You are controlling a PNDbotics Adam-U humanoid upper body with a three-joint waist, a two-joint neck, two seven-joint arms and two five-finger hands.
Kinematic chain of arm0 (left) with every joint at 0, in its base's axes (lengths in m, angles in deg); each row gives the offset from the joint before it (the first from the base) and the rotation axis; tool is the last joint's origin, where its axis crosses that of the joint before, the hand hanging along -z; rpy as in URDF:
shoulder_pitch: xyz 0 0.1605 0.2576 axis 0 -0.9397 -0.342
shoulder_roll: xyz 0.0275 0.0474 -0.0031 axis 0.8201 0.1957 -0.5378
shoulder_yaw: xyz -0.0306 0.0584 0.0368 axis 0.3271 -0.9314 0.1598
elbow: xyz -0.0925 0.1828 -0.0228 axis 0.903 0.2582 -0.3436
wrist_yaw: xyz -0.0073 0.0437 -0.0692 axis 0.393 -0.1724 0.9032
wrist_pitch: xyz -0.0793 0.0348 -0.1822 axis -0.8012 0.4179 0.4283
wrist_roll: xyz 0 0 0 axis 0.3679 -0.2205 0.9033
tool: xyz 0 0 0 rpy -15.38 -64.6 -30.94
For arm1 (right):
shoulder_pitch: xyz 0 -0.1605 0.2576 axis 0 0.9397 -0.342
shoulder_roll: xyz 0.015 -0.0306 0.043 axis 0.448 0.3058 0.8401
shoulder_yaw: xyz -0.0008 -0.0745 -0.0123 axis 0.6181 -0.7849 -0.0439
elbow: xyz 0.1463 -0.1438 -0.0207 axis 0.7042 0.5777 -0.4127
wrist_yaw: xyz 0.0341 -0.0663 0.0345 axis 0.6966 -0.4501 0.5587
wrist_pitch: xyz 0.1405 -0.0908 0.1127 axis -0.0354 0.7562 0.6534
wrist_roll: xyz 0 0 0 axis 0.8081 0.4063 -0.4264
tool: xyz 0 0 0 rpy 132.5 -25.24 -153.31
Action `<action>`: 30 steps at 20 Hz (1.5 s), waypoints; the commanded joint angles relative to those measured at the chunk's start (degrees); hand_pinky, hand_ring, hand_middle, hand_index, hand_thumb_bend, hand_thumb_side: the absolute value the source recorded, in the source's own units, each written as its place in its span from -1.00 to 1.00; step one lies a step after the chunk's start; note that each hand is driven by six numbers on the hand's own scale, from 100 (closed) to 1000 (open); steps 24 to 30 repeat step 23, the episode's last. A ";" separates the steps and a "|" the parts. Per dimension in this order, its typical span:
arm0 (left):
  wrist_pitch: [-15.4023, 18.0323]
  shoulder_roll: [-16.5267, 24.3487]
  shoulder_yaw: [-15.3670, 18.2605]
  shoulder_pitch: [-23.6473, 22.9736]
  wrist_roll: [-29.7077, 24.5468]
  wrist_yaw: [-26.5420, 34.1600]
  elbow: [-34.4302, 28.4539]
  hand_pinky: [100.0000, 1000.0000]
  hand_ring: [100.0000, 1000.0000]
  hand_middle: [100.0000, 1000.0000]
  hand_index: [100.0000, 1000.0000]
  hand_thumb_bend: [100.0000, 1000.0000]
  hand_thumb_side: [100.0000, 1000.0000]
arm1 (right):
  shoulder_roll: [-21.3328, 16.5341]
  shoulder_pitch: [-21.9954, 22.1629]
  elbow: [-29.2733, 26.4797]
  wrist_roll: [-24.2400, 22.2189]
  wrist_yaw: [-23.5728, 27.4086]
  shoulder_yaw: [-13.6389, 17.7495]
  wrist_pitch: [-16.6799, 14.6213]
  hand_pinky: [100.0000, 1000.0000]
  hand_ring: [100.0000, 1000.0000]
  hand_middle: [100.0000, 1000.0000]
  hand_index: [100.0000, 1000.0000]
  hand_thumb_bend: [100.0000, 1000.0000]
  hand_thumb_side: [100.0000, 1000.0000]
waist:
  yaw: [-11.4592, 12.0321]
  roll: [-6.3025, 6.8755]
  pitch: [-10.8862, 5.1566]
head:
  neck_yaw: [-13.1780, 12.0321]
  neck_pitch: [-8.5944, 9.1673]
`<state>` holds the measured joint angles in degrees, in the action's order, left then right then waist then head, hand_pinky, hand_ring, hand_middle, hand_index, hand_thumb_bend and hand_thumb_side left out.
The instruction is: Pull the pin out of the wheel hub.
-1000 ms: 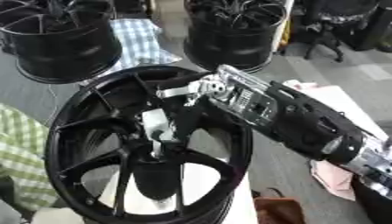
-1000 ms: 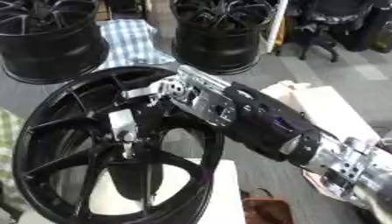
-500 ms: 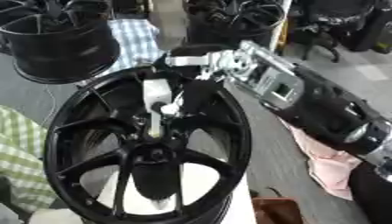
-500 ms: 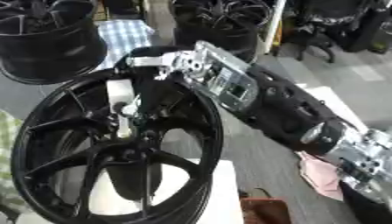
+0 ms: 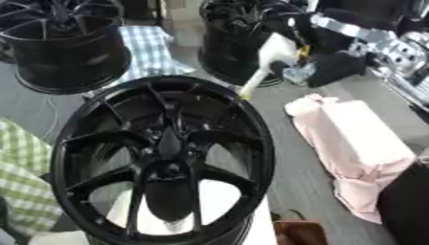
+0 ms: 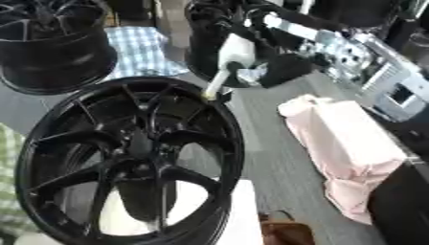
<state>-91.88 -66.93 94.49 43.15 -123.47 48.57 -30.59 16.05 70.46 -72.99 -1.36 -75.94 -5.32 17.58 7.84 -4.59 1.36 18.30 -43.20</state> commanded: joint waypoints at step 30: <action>3.44 0.98 0.95 -0.49 -0.05 -0.66 0.36 -0.10 -0.54 0.24 0.32 -1.00 0.76 | 38.13 -1.38 17.97 26.36 -14.73 -7.28 0.37 0.36 0.30 0.34 0.66 -0.76 -0.56 | -0.76 1.80 -0.16 | -0.43 -0.54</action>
